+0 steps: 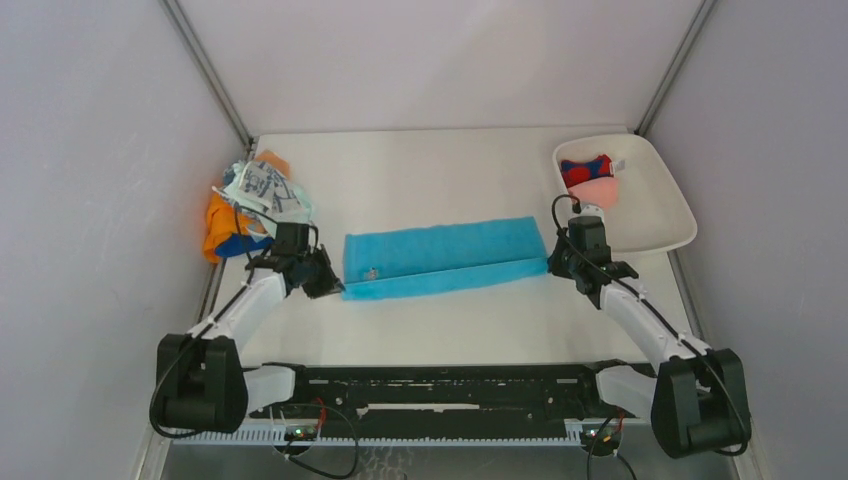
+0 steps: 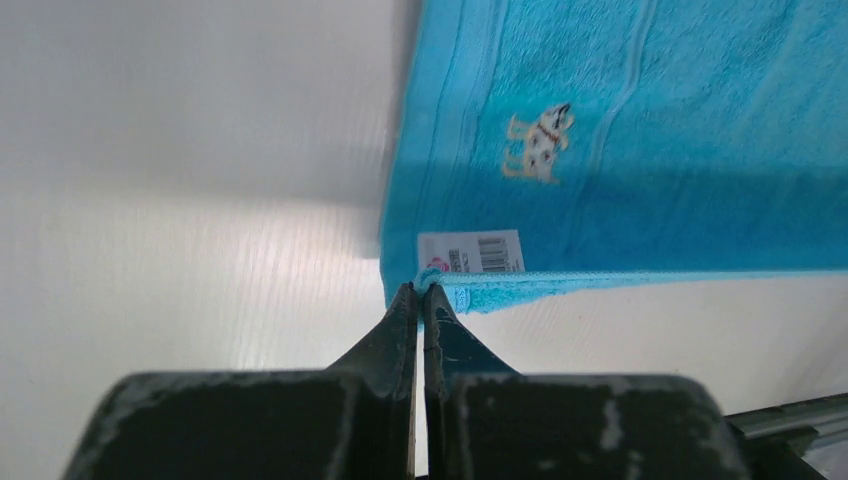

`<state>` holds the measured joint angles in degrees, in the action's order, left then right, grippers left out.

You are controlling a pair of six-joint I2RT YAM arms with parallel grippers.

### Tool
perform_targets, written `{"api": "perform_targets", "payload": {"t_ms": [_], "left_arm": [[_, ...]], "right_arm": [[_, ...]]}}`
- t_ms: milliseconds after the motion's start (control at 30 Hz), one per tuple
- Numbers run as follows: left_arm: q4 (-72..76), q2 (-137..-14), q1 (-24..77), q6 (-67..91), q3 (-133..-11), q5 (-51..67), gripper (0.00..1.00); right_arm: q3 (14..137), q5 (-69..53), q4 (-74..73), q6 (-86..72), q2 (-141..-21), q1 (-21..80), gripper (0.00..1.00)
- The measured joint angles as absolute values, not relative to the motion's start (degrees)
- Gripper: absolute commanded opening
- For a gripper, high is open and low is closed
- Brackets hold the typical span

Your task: Roll the towels

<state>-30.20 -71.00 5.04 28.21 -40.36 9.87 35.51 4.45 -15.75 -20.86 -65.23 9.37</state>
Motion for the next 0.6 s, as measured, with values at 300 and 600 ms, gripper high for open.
{"api": "perform_targets", "payload": {"t_ms": [300,600], "left_arm": [[-25.78,-60.23,4.75,33.04,-34.2,9.13,0.0],[-24.8,-68.36,4.75,32.58,-41.41,7.49,0.0]], "right_arm": [[31.53,6.46,-15.94,-24.25,-59.51,10.63,0.0],[36.8,6.48,-12.53,-23.97,-68.51,9.8,0.0]]}}
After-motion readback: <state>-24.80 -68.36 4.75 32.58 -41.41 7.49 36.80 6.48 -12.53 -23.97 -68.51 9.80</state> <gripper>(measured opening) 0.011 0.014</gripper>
